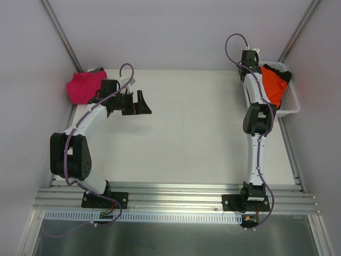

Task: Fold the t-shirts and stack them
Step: Grab the tshirt from the pile, then move the tshirt to the center of the board

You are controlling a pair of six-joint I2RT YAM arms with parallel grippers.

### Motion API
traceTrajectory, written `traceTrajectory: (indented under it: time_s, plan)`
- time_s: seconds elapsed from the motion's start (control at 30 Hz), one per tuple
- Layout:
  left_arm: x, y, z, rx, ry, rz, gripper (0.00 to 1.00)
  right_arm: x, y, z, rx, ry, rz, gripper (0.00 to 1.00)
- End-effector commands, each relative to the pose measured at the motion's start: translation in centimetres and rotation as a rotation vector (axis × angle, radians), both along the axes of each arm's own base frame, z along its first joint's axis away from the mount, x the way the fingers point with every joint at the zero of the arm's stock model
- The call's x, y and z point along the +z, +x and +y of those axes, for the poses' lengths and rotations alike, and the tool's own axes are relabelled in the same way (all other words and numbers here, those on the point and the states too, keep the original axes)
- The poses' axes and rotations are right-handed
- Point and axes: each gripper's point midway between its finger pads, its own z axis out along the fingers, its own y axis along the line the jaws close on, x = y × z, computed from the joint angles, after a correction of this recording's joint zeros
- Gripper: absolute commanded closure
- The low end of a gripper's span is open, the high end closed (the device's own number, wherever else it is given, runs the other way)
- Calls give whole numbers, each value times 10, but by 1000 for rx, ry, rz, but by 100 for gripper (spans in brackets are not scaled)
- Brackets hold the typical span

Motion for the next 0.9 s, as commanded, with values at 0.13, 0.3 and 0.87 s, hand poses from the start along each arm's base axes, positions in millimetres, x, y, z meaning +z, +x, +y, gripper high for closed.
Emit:
traceTrajectory:
  time_s: [0.13,0.3,0.87]
  plan:
    - [15,3,-4,-6,-23,-23,1,20,-2,-3,4,14,-21,99]
    - [15,2,-3,-7,-21,-26,1,49,-10,-3,10,5,-44,99]
    - [29,13,26,108,72,-117,1,276,-141,141,479,113,-264,99]
